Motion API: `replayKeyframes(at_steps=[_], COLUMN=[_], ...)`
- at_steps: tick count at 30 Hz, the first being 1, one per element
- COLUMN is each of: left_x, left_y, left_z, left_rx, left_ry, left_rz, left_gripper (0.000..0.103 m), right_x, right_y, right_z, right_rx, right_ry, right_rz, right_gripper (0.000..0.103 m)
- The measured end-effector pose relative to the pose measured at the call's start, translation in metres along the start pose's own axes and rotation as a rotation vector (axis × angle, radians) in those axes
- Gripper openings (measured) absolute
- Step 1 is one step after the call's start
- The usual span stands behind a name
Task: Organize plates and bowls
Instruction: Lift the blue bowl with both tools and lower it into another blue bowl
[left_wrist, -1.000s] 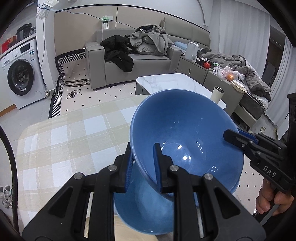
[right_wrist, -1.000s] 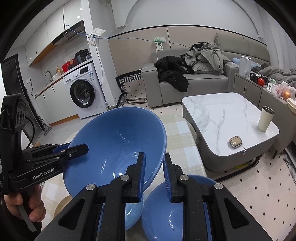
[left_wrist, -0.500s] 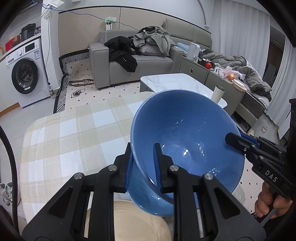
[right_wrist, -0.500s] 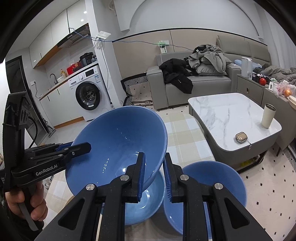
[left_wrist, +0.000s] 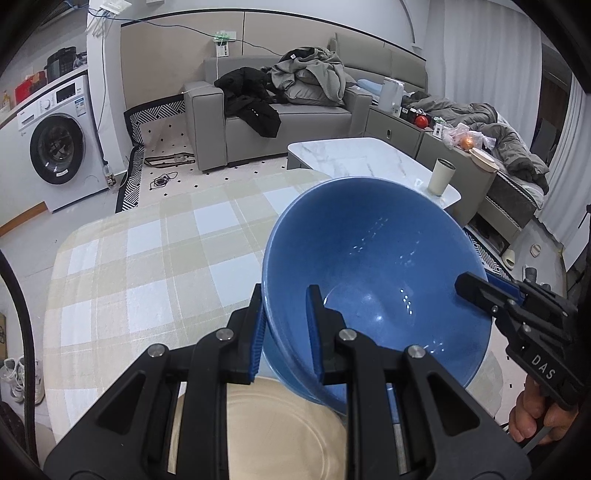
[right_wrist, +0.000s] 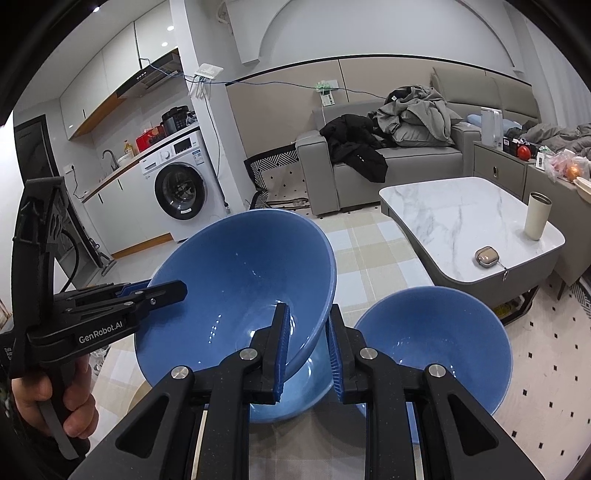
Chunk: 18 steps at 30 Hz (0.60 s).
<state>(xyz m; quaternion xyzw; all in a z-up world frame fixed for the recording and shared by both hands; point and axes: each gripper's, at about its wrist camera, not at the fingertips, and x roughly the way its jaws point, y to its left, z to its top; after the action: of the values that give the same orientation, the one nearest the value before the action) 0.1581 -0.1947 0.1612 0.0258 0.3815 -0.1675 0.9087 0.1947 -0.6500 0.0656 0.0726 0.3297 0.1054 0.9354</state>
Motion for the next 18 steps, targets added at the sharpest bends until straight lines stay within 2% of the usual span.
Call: replayKeyframes(at_steps=[18], left_x=[0.045], left_y=[0.012], left_z=[-0.027], left_rx=[0.007], left_ry=[0.055], left_rz=[0.045], left_gripper=[0.017], right_x=[0.014], right_y=[0.001], right_z=[-0.038], right_rx=[-0.024], right_ry=[0.005], right_rz=[-0.005], right_gripper=[0.021])
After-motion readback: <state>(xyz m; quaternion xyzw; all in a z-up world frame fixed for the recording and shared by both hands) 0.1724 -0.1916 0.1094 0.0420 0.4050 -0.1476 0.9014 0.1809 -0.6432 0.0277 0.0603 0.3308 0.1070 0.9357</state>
